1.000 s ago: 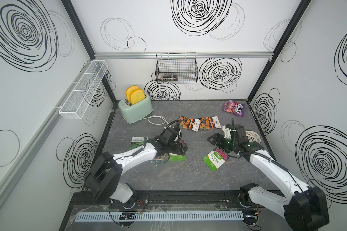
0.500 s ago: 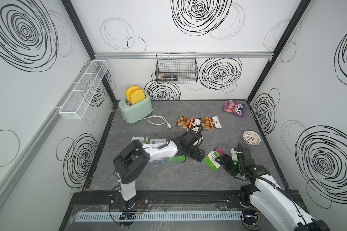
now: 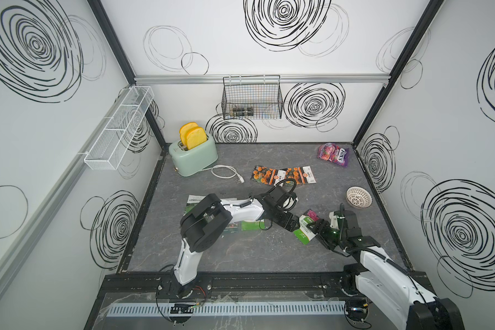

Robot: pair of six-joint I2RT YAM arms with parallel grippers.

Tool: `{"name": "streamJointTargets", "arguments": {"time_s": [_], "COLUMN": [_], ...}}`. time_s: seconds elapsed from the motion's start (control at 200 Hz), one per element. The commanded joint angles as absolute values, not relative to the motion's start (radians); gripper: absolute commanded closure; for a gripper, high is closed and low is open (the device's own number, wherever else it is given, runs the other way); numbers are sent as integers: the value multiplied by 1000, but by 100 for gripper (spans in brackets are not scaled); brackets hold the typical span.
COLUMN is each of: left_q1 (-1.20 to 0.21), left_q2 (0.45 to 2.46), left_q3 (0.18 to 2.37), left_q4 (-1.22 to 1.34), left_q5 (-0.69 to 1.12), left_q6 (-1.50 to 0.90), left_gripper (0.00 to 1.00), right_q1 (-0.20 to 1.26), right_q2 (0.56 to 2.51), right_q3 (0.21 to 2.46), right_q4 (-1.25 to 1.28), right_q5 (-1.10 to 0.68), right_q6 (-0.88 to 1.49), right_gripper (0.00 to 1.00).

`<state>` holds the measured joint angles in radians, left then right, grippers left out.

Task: Arrange the seed packets in a row
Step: Pick up the seed packet from the center of the board.

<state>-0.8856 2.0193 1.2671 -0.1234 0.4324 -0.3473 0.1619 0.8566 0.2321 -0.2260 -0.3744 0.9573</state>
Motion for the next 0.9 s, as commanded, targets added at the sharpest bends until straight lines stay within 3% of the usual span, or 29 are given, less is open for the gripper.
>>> {"name": "streamJointTargets", "arguments": {"time_s": [0.0,0.365,0.51,0.685,0.811,0.896], "left_q1": [-891,-892,-888,-880,-872,-863], "left_q2": [2059,2118,2118,2110,2101,2072], "left_q3": [1300,1319,1309,1298,1295,1283], "left_q4": [-98,-107,-106,-93,-88,-70], "left_q5": [536,617,626,633,624,610], "left_q6": [-322,-324,-323,-328,-339,-356], "left_gripper": [12,19,28,52,79,83], "right_q1": [153,155,155,155,155,155], "right_q2": [933,1103,1101,1088,1063,1039], "right_q3": [224,282,283,285,307,333], "right_q4": [-226,-167,-164,-174,-218,-259], "right_q5": [-361,-393,-389,-384,-364,-348], "right_q6": [980,973,971,965,948,926], "right_gripper": [31,43,48,52,53,53]}}
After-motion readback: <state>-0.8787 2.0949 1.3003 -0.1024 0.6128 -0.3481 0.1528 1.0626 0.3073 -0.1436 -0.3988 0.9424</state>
